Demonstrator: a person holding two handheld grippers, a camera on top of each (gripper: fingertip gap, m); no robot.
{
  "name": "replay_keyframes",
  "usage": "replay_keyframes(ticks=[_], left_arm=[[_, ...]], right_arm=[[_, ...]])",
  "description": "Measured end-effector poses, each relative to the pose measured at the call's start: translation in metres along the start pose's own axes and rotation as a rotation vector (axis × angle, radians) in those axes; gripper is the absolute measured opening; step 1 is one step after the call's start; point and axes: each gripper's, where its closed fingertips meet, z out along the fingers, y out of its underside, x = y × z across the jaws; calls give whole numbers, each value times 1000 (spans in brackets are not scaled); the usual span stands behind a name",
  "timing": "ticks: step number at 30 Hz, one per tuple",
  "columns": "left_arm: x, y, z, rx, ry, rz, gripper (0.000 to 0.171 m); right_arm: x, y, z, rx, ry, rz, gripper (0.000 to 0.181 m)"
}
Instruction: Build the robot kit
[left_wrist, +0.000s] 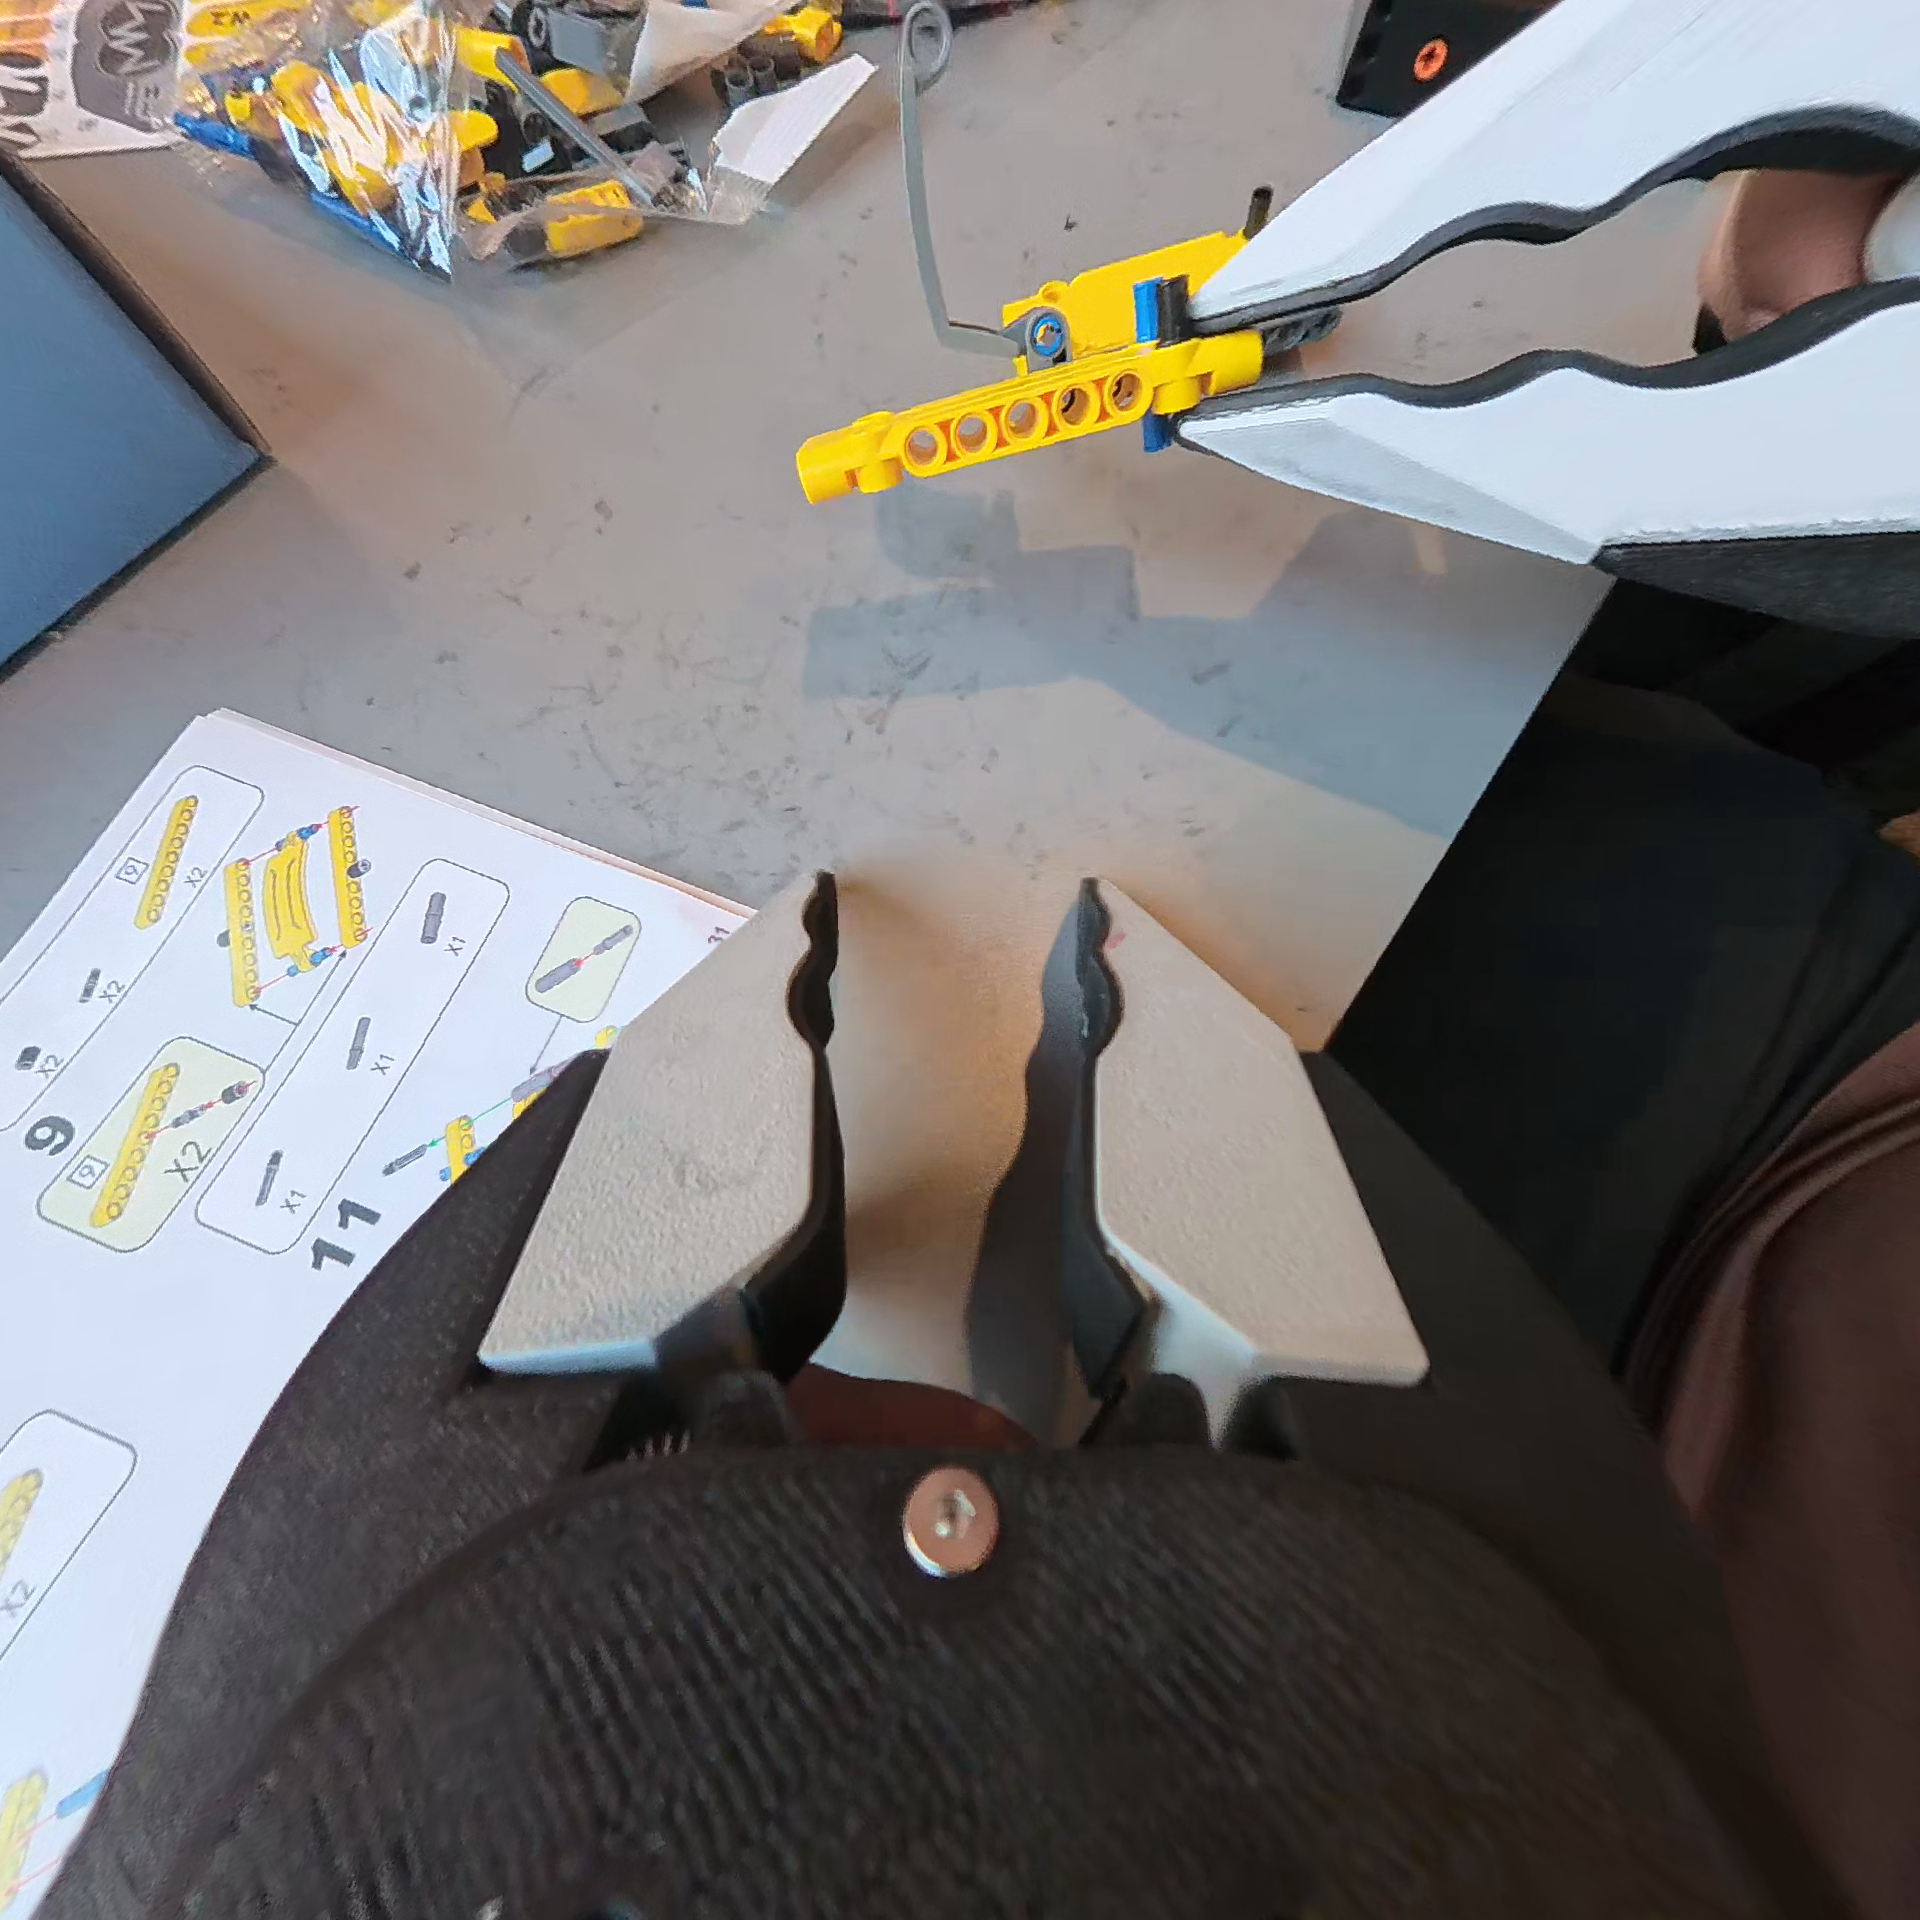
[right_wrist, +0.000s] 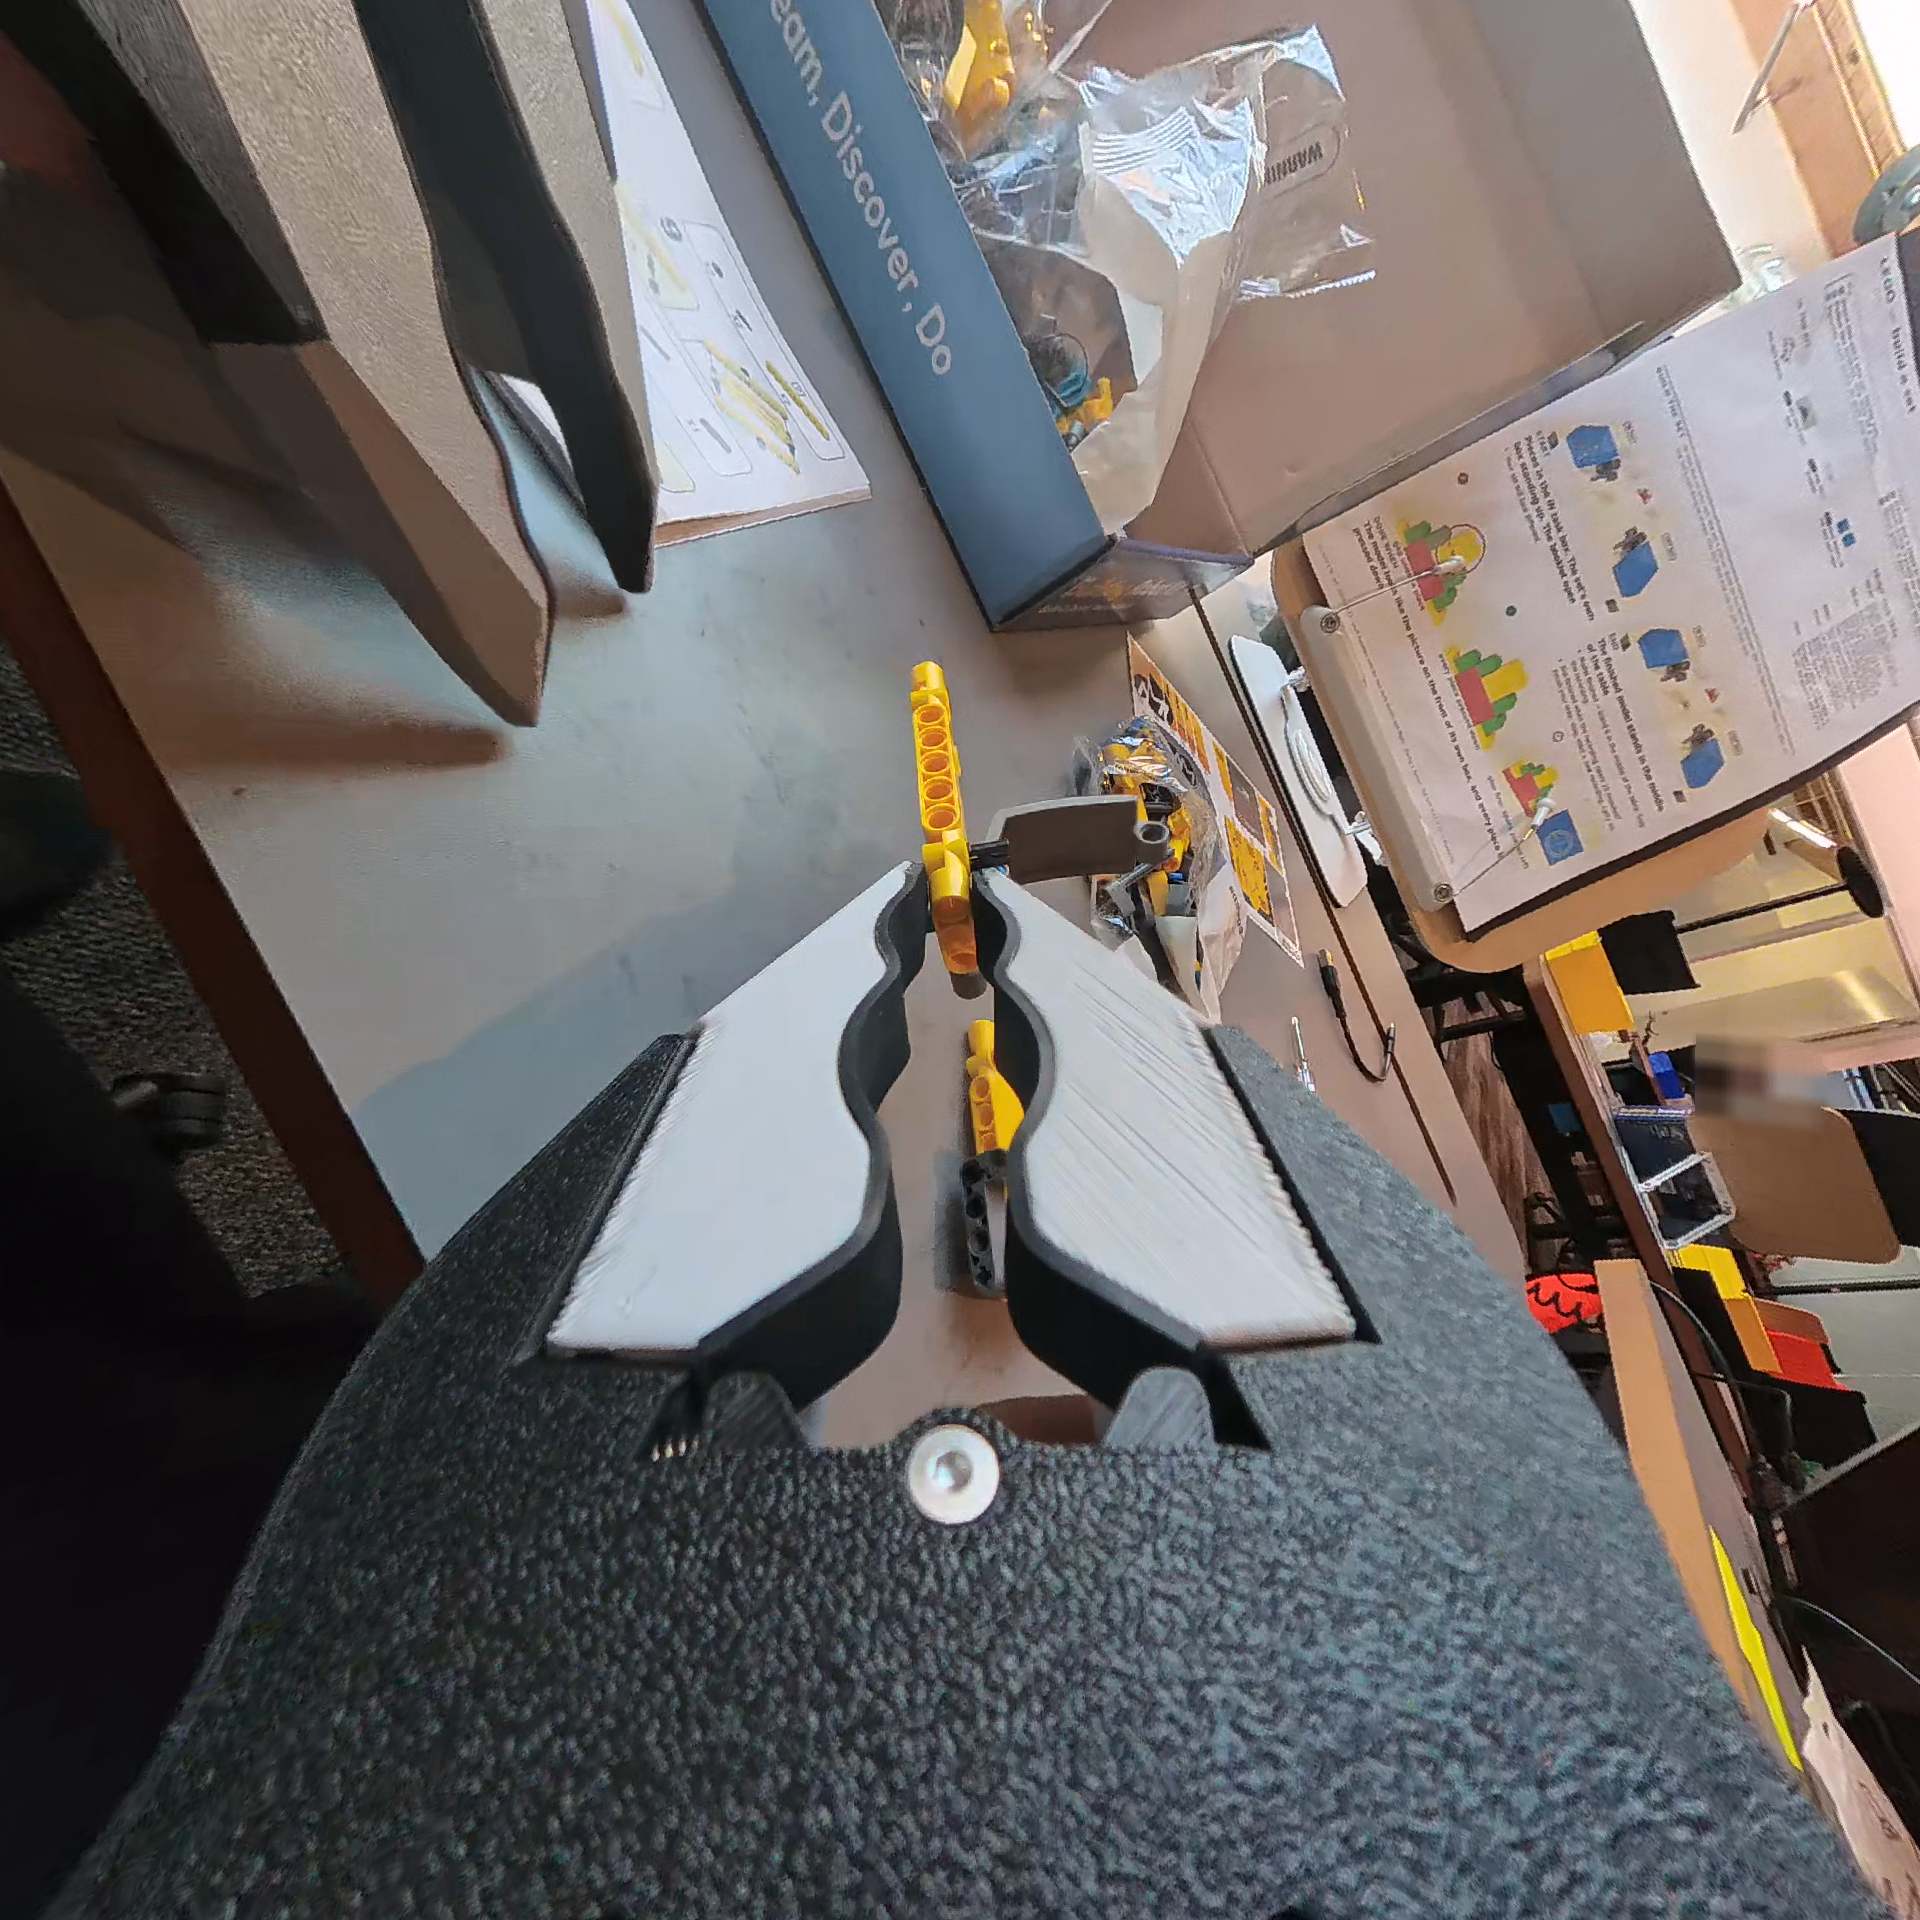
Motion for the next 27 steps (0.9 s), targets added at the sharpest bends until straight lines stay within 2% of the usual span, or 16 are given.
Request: replay_keyframes(ticks=[3, 8, 11, 14, 20, 27], left_arm=[[0, -7, -6, 55, 53, -80, 46], [11, -24, -14, 152, 250, -338, 48], [3, -30, -15, 187, 260, -477, 57], [-3, -38, -22, 238, 304, -581, 56], [5, -56, -36, 314, 433, -674, 56], [16, -65, -36, 358, 557, -796, 59]], right_arm=[[2, -3, -1, 19, 21, -2, 8], [7, -14, -6, 69, 85, -57, 8], [11, -21, -10, 102, 132, -101, 8], [15, -25, -12, 119, 173, -137, 8], [16, -33, -16, 145, 223, -216, 8], [2, -54, -24, 201, 252, -333, 8]])
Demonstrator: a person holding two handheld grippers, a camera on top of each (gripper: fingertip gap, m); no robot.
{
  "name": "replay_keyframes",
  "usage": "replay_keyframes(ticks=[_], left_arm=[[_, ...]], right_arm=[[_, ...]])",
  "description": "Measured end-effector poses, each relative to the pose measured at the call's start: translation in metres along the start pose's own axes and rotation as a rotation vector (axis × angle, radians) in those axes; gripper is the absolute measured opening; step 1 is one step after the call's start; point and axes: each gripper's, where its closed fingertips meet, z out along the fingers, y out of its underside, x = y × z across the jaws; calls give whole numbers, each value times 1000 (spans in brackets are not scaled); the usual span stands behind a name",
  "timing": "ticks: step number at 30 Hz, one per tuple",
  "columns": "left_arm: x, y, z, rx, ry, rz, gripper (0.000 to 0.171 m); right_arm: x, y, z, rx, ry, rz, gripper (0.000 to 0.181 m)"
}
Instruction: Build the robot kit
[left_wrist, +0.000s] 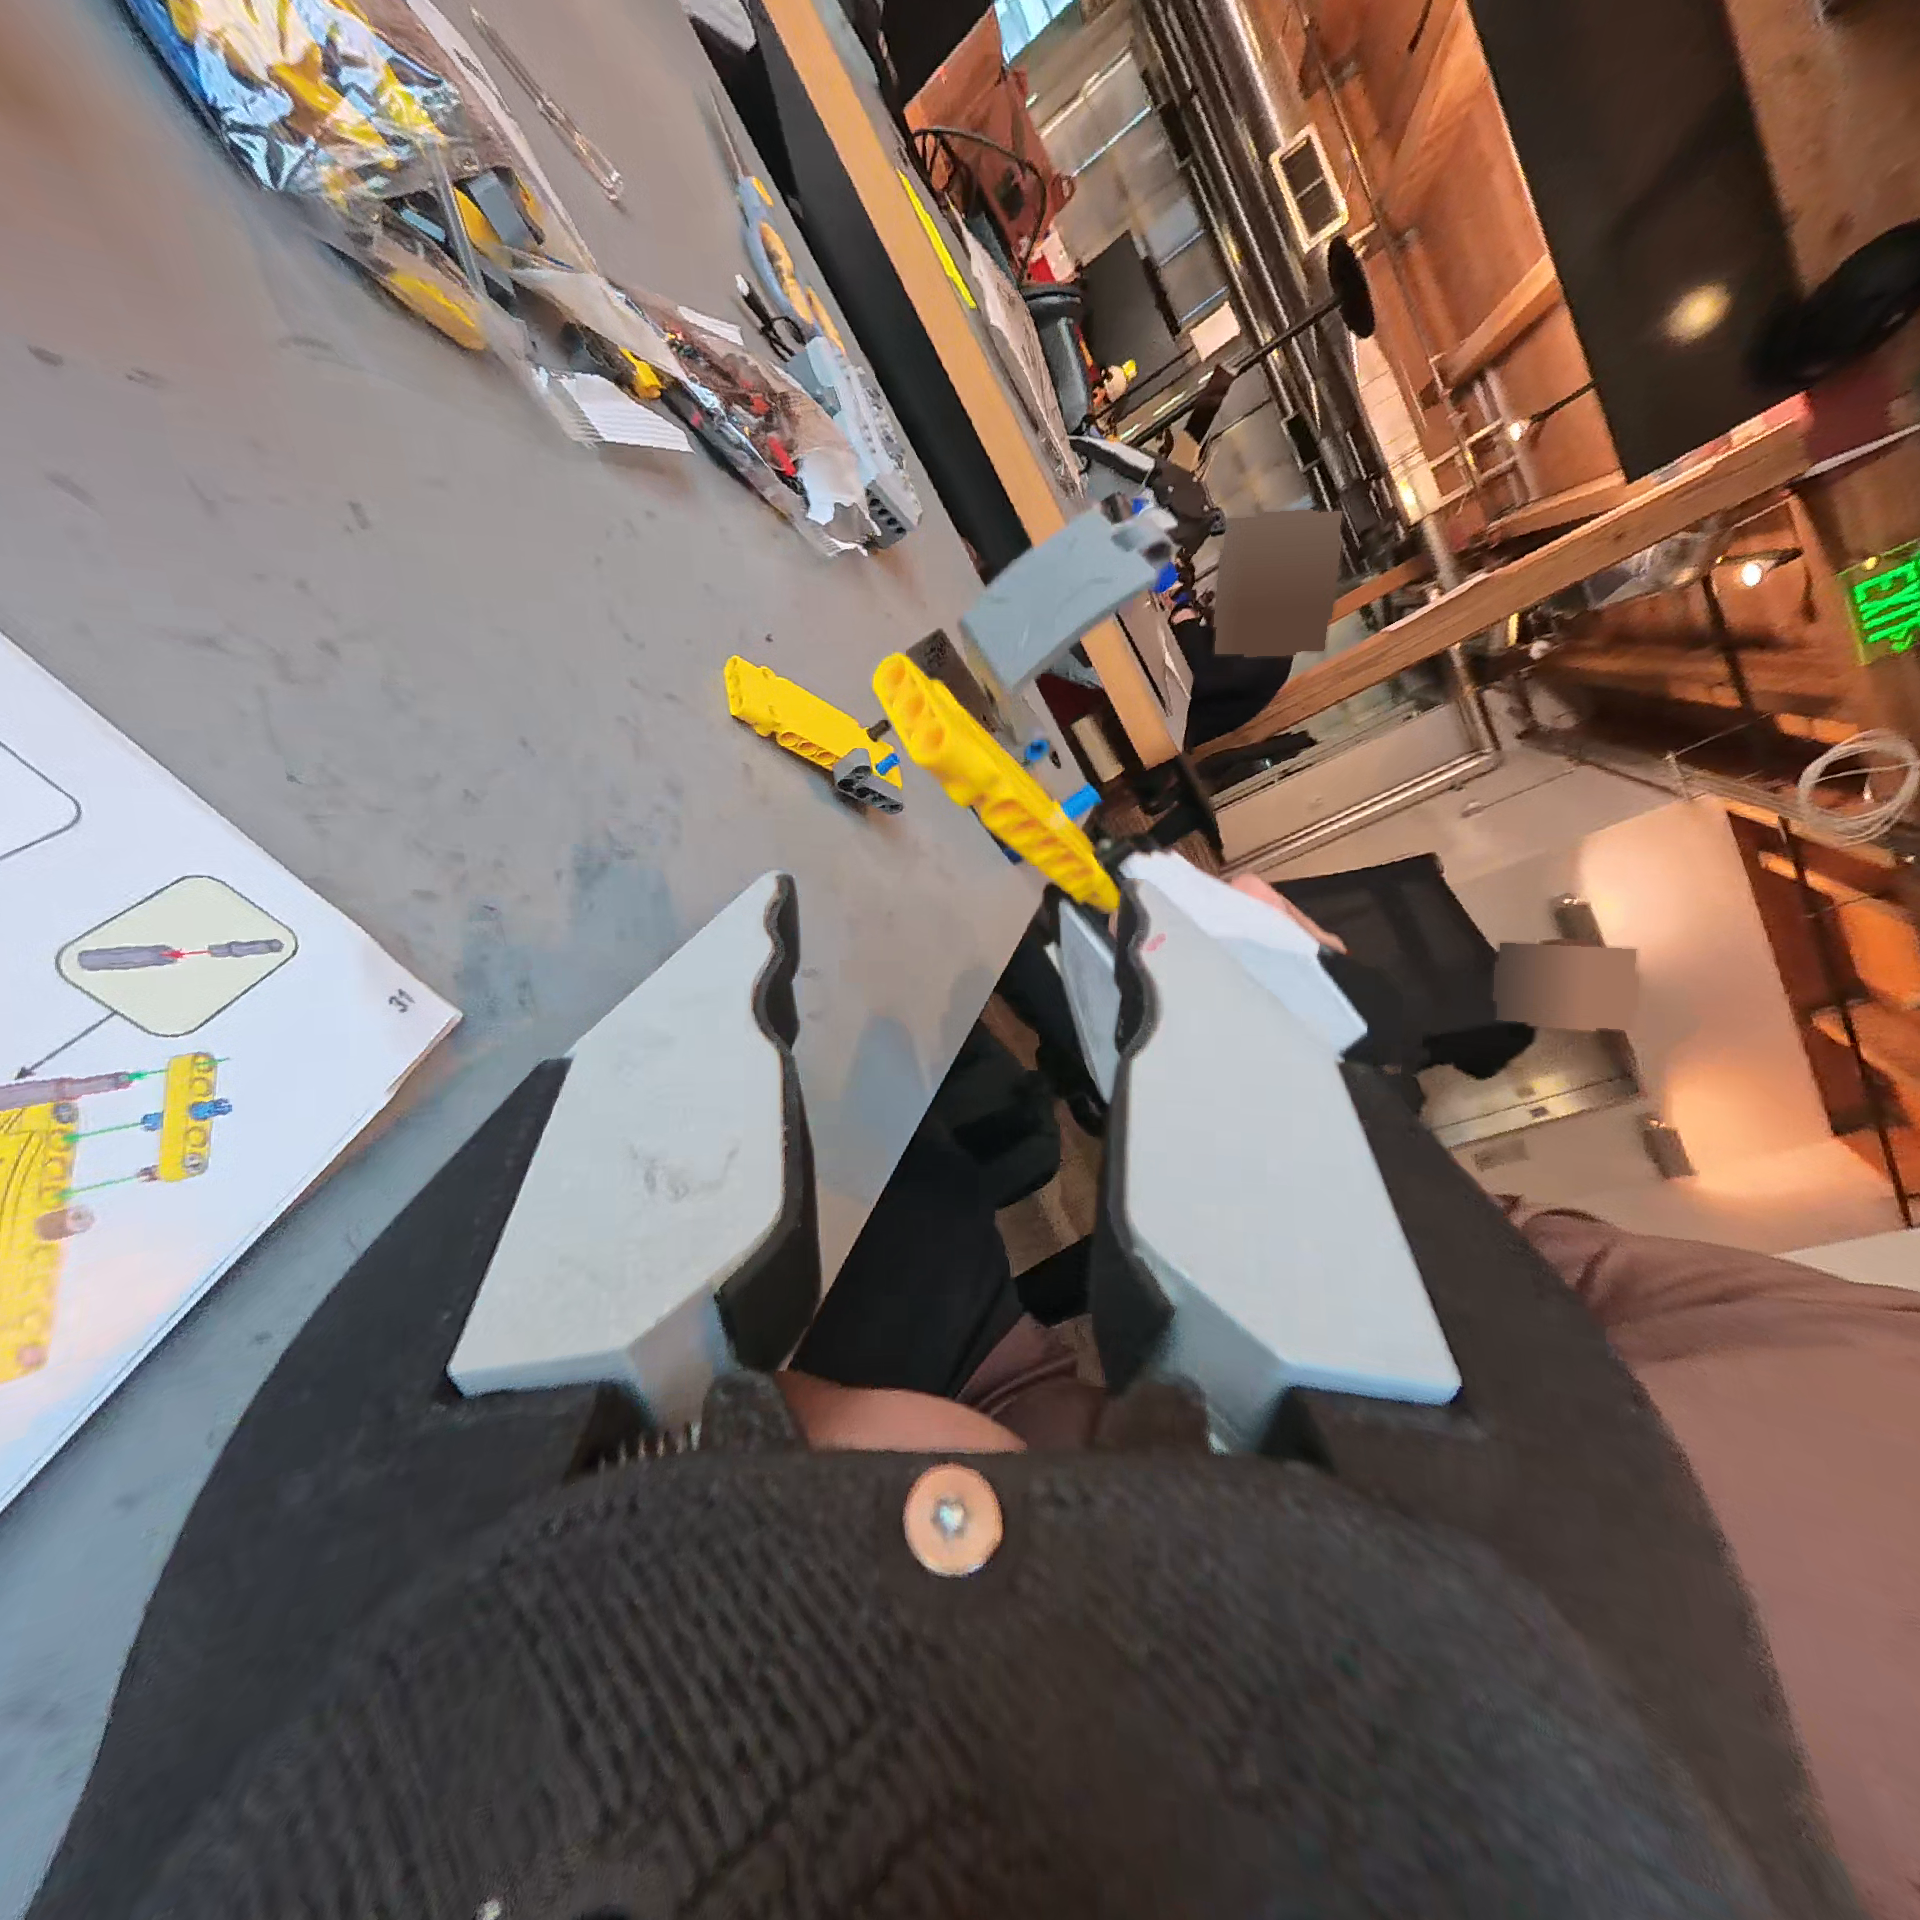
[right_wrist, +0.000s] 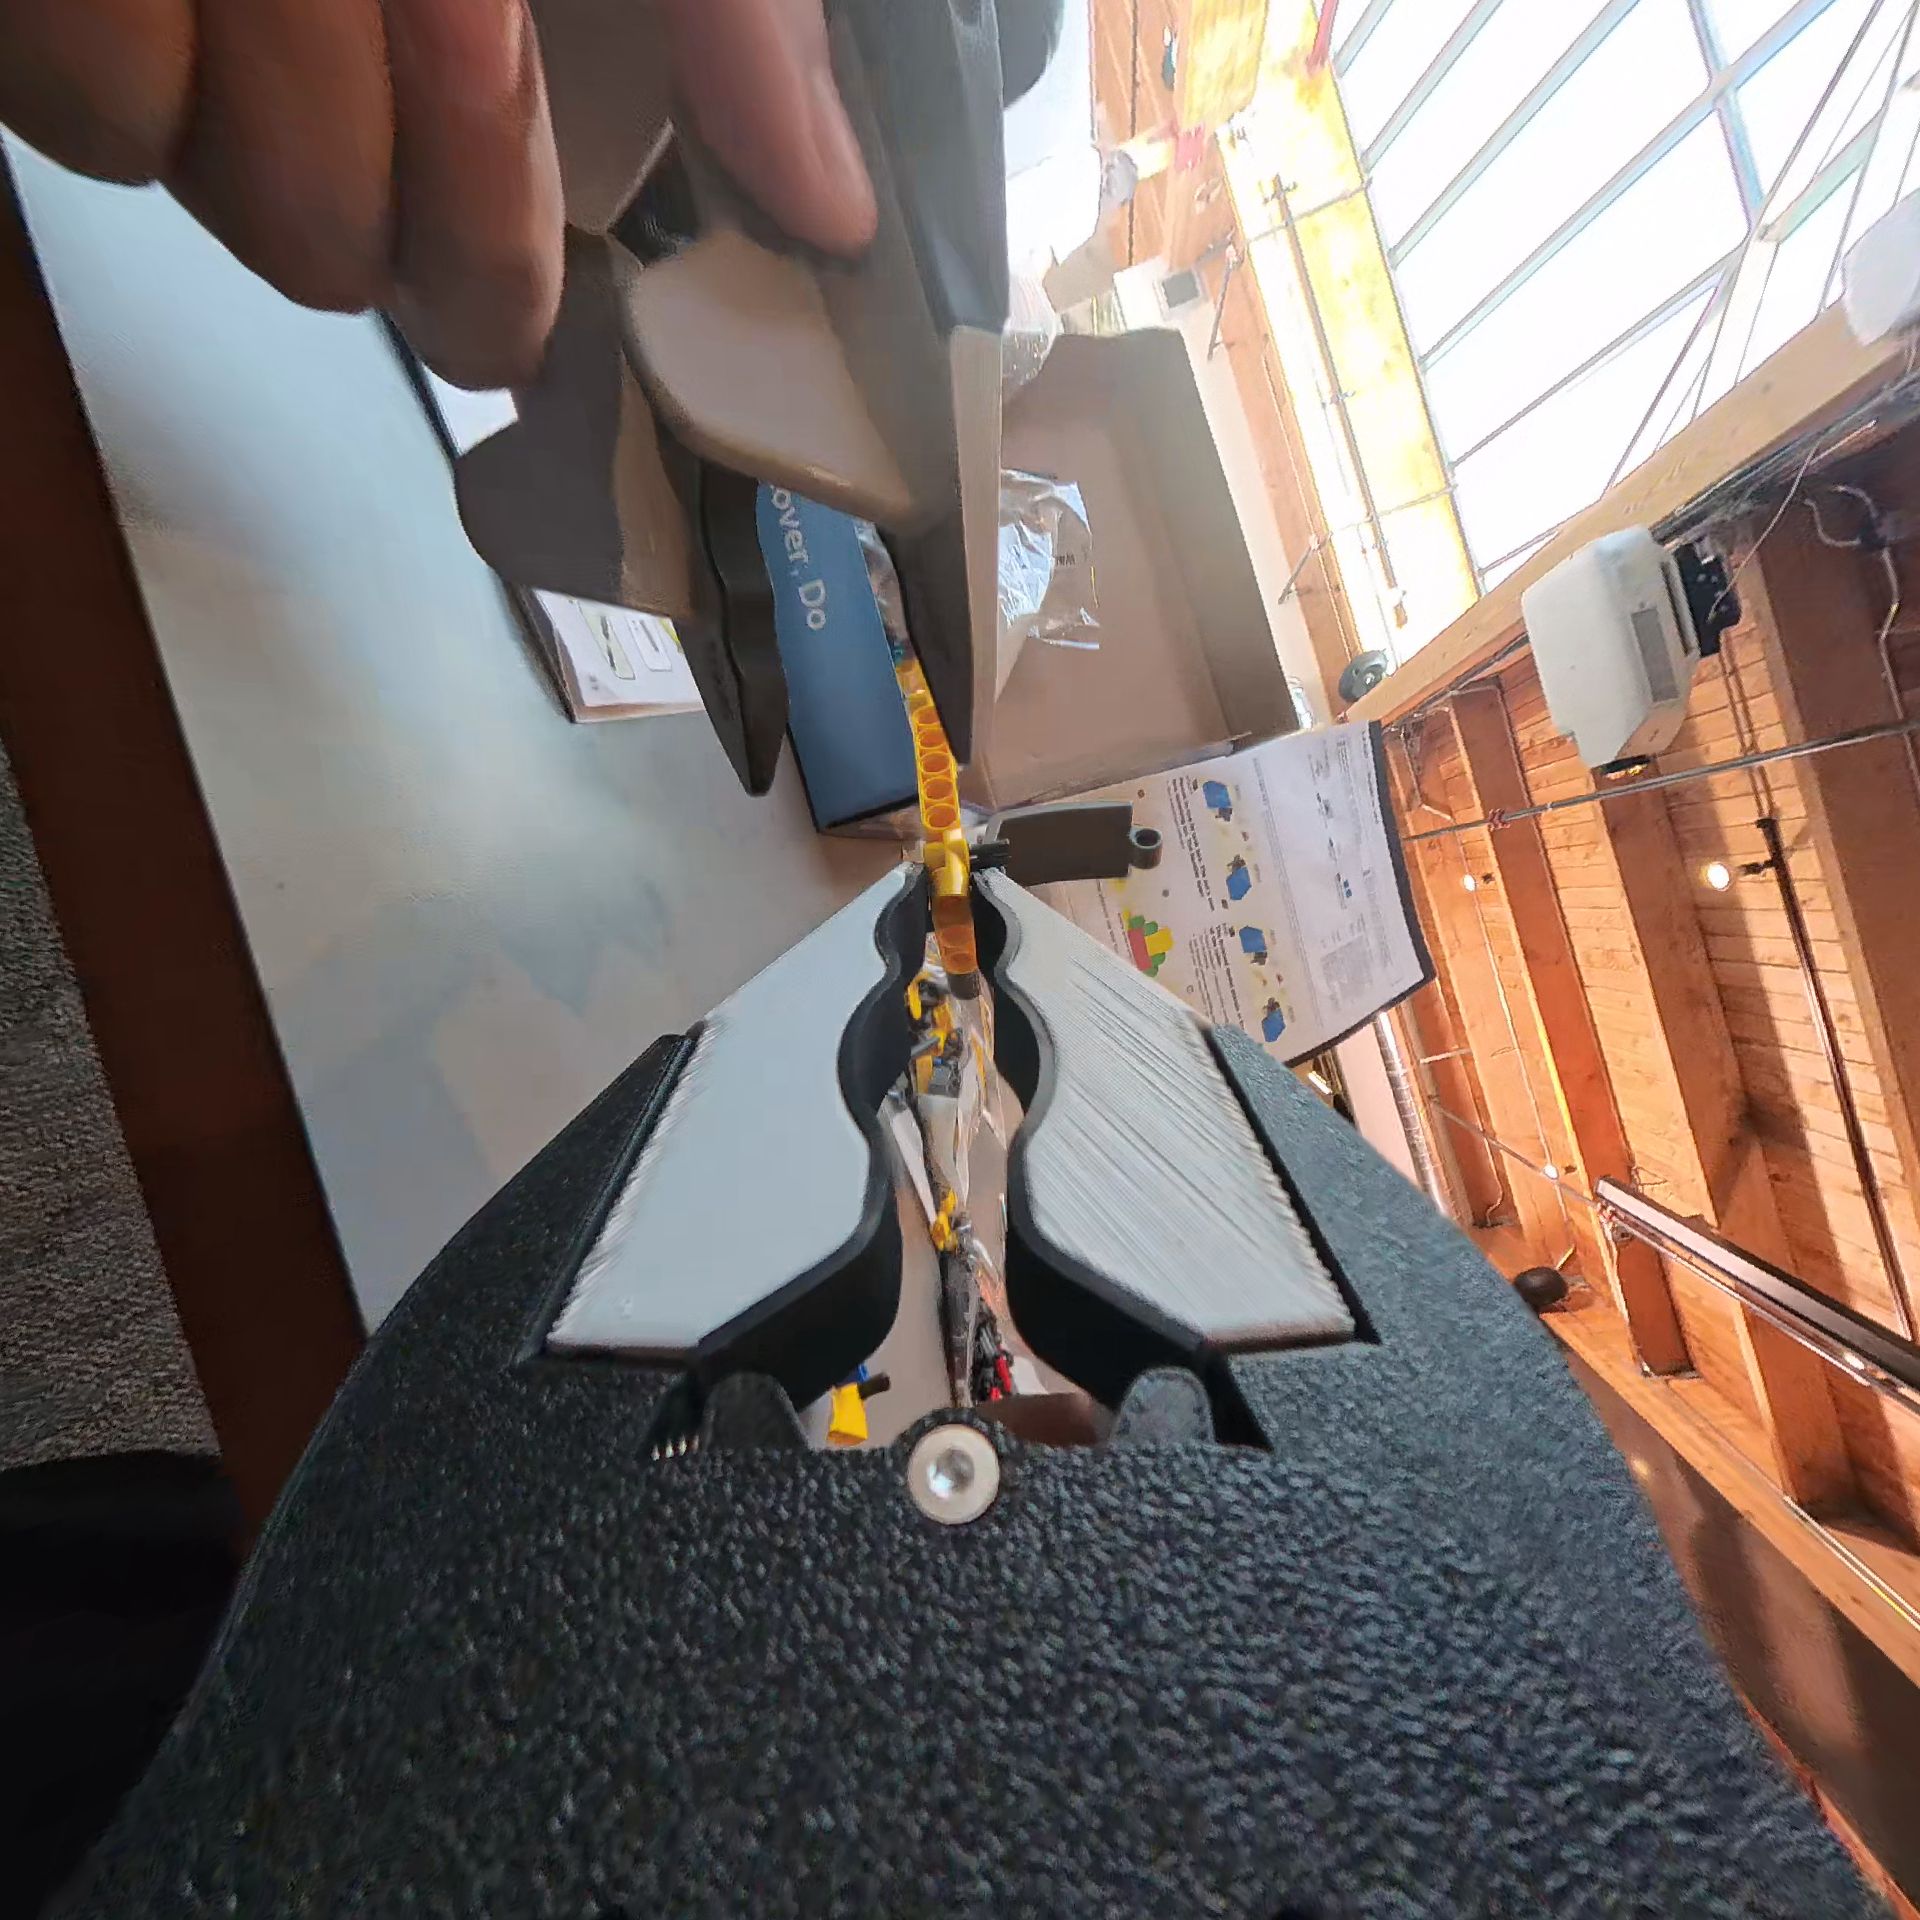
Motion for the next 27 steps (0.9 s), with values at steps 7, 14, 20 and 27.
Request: replay_keyframes(ticks=[7, 14, 20, 27], left_arm=[[0, -5, -2, 55, -15, 24, 20], [-15, -19, -19, 71, -82, 60, 4], [-33, -19, -27, 39, -173, 60, 4], [-45, 6, -12, -69, -208, 78, 4]], right_arm=[[-17, -23, -3, 55, -30, -16, 8], [-32, -13, 1, 35, -161, 215, 13], [-13, 38, -1, -132, -183, 437, 16], [-6, 106, -15, -327, -199, 627, 31]])
